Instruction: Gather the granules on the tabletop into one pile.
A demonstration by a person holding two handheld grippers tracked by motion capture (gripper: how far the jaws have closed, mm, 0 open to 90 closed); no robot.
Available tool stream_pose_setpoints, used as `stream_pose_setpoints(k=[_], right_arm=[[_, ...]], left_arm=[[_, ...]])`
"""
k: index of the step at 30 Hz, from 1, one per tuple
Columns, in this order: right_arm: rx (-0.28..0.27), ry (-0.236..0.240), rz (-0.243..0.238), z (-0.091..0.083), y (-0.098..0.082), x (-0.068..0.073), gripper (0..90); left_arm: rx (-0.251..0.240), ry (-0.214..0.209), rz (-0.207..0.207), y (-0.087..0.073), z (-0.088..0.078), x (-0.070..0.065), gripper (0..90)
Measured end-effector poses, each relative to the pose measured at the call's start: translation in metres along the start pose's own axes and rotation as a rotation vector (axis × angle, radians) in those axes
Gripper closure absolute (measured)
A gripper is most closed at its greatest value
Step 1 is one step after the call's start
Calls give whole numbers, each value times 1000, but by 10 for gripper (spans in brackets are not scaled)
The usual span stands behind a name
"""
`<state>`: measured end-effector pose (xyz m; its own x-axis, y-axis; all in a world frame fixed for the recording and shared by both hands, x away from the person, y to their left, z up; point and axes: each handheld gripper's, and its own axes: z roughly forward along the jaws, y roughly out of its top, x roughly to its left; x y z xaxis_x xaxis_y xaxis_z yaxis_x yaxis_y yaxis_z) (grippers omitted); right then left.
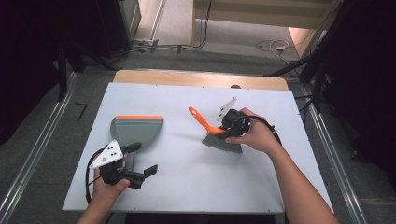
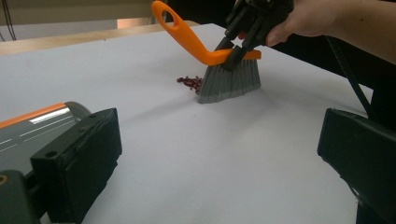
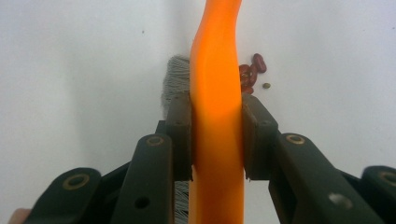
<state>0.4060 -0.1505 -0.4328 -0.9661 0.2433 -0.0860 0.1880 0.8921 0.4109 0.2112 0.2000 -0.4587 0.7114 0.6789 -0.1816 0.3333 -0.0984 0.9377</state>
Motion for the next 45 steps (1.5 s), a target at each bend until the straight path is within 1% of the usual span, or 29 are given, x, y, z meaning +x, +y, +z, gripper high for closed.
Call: stream_pose_setpoints(k=[7,11,12,16,18,19,20,21,24,29,30,34,37,41,45], right_arm=[[7,-17,0,2,6,-6,675],[18,-11,7,2,8,-8,675],[9,-19,7,3,8,-9,675],[2,-18,17,4,8,-13,675],[2,-5,20,4,8,-14,674],[-6,-6,10,5,8,-15,674],[-5,-5,19,5,8,-15,674],[-5,-13,10,4,8,-17,674],[-9,-12,13,5,8,-19,674],[-17,-7,27,6,8,-23,673],[-15,1,31,6,8,-23,673],[-18,-14,35,7,9,-25,673],[-14,-10,37,7,10,-26,673],[-18,-23,33,7,11,-27,673],[-18,-22,35,6,11,-26,674]], left_arm=[[-1,2,-3,0,-1,1,7],[-2,1,-5,0,-1,2,7],[-3,2,-5,0,-1,2,7],[0,2,-3,0,-1,2,7],[1,3,-3,0,-1,2,7],[1,3,-3,0,-1,1,7],[1,3,-2,0,-1,1,7],[1,3,-1,0,-1,1,7],[3,3,-1,-1,0,2,7],[0,2,-2,-1,-1,2,7],[0,2,-2,-1,-1,2,7],[-2,3,-2,0,-1,2,7],[-2,3,-2,0,-1,2,7],[0,3,-2,-1,-1,2,7],[0,3,-1,-1,-1,2,7]])
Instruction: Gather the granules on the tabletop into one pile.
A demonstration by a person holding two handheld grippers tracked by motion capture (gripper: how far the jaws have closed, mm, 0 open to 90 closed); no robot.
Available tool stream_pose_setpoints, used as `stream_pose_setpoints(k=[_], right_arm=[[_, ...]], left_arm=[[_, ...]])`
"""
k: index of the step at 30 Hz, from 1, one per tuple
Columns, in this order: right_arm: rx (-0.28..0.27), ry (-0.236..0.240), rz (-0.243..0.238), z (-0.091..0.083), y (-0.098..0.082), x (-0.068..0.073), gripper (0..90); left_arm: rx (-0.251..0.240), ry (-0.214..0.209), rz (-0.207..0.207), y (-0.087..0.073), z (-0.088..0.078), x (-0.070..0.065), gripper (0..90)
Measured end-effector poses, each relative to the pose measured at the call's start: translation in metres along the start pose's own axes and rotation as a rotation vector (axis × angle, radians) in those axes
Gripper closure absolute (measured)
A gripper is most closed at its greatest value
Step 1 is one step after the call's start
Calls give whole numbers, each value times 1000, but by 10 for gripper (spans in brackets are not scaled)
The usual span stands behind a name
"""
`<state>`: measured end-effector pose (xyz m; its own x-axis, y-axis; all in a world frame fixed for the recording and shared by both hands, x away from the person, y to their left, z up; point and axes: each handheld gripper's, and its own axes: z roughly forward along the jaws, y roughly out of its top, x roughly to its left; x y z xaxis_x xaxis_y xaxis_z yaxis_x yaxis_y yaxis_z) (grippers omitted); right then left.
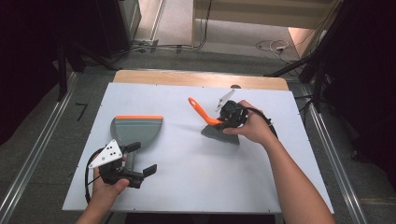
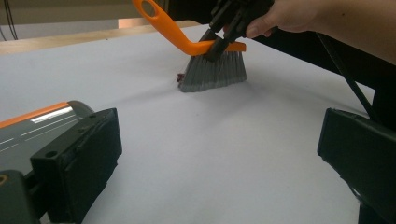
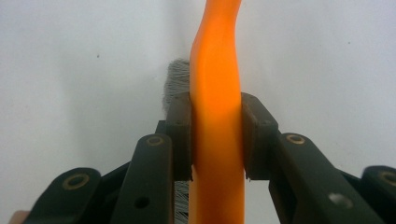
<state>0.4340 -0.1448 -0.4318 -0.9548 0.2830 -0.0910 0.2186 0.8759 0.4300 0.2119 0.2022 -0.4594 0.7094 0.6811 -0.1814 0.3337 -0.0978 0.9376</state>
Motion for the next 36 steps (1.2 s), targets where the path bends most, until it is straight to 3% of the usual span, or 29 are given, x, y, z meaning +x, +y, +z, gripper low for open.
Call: stream_pose_setpoints(k=[8,11,14,17,20,26,31,36], right_arm=[[15,-9,18,-6,0,9,677],[7,15,32,-10,-2,12,679],[-22,32,59,-18,-6,12,679],[-54,27,69,-28,-9,9,679],[-88,6,112,-38,-13,6,680],[-110,-60,260,-51,-27,-3,679],[-90,-155,450,-50,-41,-5,679],[-24,-292,543,-42,-47,2,680]], left_arm=[[-1,2,-1,0,0,0,7],[3,0,0,0,0,0,7],[5,1,4,0,1,0,7],[3,-3,2,0,1,-1,7],[4,-1,4,0,1,-1,7],[3,0,3,0,1,-1,7],[5,-1,4,0,1,-1,7],[5,-1,4,0,2,-1,7]])
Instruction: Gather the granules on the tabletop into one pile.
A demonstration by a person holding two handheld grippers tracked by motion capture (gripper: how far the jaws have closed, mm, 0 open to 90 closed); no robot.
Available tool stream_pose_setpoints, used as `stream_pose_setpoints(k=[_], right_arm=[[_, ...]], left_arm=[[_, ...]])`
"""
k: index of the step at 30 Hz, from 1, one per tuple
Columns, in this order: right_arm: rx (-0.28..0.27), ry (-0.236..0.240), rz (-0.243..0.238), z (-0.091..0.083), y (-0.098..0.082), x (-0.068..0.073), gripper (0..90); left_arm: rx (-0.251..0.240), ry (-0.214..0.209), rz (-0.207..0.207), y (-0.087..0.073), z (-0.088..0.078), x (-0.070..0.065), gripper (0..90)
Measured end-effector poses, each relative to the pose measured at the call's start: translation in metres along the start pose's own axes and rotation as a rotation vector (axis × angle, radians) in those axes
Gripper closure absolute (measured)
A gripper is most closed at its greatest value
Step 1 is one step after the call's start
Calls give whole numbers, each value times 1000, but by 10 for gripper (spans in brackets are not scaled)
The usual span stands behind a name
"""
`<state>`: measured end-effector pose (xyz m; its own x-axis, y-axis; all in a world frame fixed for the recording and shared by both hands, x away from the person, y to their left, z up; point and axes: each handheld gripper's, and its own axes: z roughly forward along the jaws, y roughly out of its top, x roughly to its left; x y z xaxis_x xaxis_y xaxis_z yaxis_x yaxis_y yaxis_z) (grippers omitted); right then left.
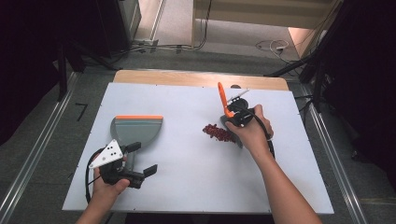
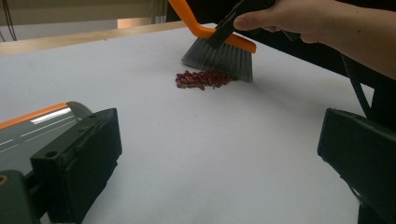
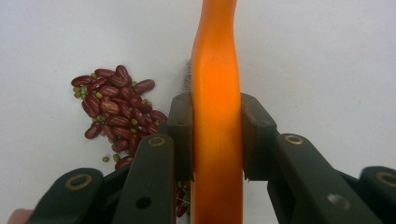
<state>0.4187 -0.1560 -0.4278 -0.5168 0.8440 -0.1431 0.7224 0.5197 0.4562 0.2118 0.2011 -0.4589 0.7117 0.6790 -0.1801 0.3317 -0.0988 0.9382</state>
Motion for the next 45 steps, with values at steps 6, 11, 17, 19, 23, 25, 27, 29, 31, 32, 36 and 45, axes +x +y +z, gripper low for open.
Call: stream_pose_setpoints(k=[6,11,17,19,23,25,27,29,31,32,36,45], right_arm=[[3,2,-14,2,4,4,685],[6,5,-13,3,7,6,685],[10,-2,-22,3,8,5,684],[14,2,-17,2,7,4,685],[9,1,-27,0,5,0,685],[5,4,-27,-1,4,-2,684],[1,3,-24,-3,3,-3,685],[-3,6,-27,-5,2,-5,684],[-12,5,-21,-7,0,-7,684],[-15,10,-21,-8,-1,-8,684],[-30,20,-21,-11,-6,-12,684],[-68,55,15,-21,-20,-23,684]], left_arm=[[-2,1,0,0,-1,0,7],[0,3,1,0,-1,1,7],[-1,3,2,0,-1,1,7],[-1,3,1,0,-1,1,7],[-2,3,2,0,-1,1,7],[0,3,1,0,-1,1,7],[0,3,2,0,-1,1,7],[0,3,1,0,-1,1,7],[1,3,3,0,-1,1,7],[1,3,2,0,-1,1,7],[-1,3,-1,0,0,1,7],[2,7,3,0,0,1,7]])
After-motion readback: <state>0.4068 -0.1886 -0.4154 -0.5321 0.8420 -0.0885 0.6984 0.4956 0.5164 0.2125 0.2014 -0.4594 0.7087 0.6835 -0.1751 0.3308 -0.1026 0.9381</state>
